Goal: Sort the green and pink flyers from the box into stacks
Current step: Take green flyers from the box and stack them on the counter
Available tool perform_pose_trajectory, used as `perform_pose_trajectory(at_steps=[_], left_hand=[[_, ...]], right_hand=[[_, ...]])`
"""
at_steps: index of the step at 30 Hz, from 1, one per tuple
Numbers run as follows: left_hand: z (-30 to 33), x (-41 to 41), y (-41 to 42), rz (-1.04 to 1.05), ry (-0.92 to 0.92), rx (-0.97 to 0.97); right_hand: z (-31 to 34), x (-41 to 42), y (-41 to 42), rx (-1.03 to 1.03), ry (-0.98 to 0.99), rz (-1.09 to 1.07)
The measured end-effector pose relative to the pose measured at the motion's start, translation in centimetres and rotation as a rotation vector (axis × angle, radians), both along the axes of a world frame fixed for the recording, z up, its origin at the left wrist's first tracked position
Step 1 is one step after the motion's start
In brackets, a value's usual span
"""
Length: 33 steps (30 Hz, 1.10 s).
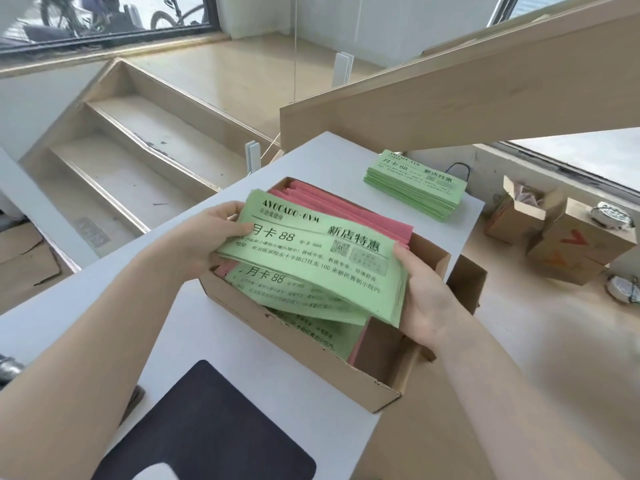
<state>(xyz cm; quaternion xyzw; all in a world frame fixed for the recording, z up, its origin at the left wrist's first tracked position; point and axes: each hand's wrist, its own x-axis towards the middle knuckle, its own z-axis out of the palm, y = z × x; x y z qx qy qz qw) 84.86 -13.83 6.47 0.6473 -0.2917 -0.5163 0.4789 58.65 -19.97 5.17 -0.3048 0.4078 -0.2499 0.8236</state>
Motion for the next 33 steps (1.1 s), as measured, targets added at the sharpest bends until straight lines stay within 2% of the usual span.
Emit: perform_pose_trajectory(at_steps=[3,6,8,11,16,21,24,26,29,31,33], left_hand=[[0.8,-1.6,-0.3,0.013,0.117,-0.132],[1.4,-3.4,-1.7,-0.008,0.134,-0.197],[1.3,-4.5,-2.9,-0.021,0.09,-0.219],[1.0,-5.7,-5.2,0.021,0.033,-0.275],[1.6,-8.0,-10.5,0.0,-0.131,-0.345],[0.9,-9.2,-16.4,-0.191,-0.119,-0.19],[-0.1,-9.9,-19.6,-0.257,-0.266,-0.136],[-0.6,-10.1,-21.9,-0.225,-0.327,-0.16],[-1.4,-10.2,-24.6,-0.111,-0.308,-0.155],[-2.6,-10.2,-25.8,-0.078,-0.32,-0.054],[-3.9,-10.1,-26.4,-0.169,-0.355,0.127]], right_hand=[[1.0,-0.8,-0.4,-0.141,-0.042,-0.04],[1.3,-2.1,-1.9,-0.278,0.056,-0.08],[1.6,-3.1,-3.0,-0.322,0.089,-0.106],[1.6,-4.8,-5.0,-0.344,0.009,-0.135],[0.7,-7.1,-10.2,-0.461,0.102,-0.238],[-1.1,-8.7,-16.3,-0.587,0.142,-0.23],[-3.0,-9.0,-19.3,-0.685,0.165,-0.264],[-3.6,-9.0,-21.0,-0.769,0.158,-0.296],[-4.6,-9.0,-23.3,-0.828,0.136,-0.3],[-6.1,-9.3,-24.4,-0.808,0.165,-0.254],[-8.1,-9.7,-25.0,-0.746,0.212,-0.166]])
